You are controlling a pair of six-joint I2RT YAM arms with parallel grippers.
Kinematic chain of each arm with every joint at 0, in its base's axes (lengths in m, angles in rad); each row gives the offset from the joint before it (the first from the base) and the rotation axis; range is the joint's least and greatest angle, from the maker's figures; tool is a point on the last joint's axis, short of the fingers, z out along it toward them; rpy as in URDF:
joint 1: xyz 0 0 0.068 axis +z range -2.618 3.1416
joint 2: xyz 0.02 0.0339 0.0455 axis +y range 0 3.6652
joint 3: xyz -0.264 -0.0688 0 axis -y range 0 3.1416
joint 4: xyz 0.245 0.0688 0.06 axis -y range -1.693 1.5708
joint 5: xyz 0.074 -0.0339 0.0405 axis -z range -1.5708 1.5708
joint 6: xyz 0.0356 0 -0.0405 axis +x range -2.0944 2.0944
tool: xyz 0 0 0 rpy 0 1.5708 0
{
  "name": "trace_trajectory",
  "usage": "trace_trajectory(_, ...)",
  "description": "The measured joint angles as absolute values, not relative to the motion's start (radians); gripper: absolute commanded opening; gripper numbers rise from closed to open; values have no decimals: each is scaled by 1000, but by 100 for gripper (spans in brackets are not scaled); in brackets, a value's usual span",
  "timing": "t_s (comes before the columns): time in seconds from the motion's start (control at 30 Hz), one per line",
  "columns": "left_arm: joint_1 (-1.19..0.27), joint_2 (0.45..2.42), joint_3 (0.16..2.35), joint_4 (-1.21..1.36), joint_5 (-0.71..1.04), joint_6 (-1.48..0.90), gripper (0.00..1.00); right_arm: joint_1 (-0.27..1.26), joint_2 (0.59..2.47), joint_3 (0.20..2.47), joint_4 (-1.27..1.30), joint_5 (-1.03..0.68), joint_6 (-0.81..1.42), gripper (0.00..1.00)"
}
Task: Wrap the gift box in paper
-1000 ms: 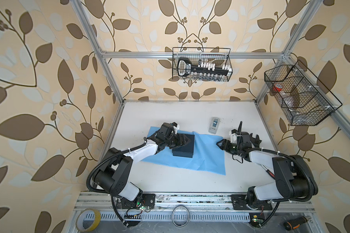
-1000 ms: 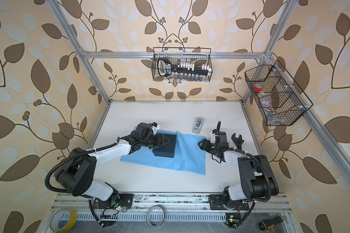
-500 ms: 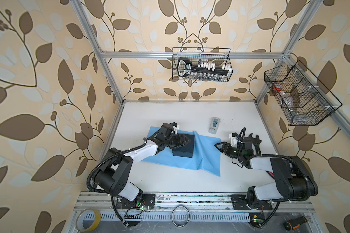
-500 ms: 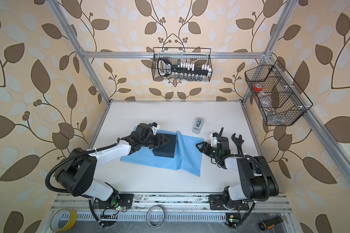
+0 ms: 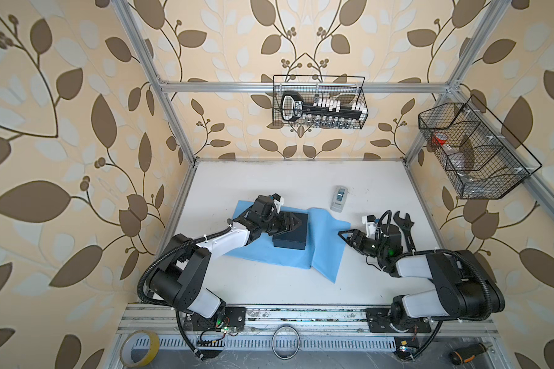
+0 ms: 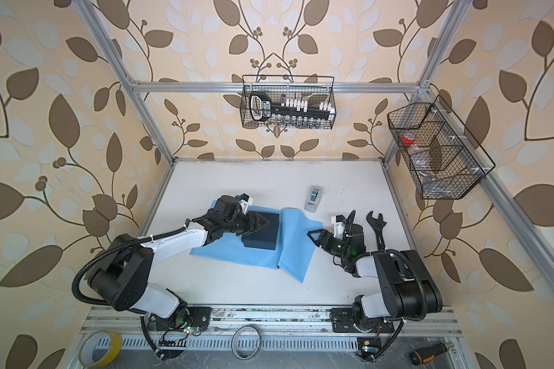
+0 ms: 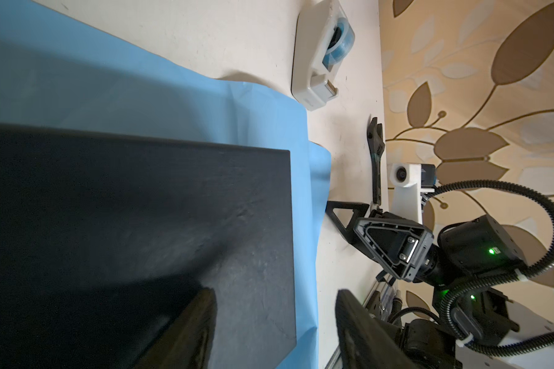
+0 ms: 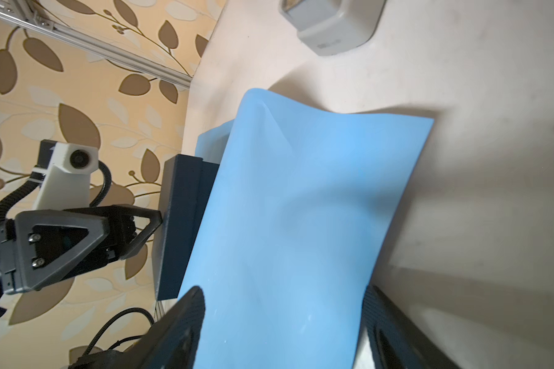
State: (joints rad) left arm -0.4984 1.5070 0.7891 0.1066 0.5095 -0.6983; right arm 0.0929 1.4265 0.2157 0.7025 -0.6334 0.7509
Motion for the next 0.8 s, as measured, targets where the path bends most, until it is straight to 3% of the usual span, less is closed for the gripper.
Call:
trace_trajectory(0.4, -498, 1507, 789, 107, 510, -699, 62, 159, 1399, 215, 726, -614, 728, 74)
trace_trajectory(0.8, -498, 1507, 789, 107, 514, -698, 62, 183, 1420, 330, 512, -366, 630, 62)
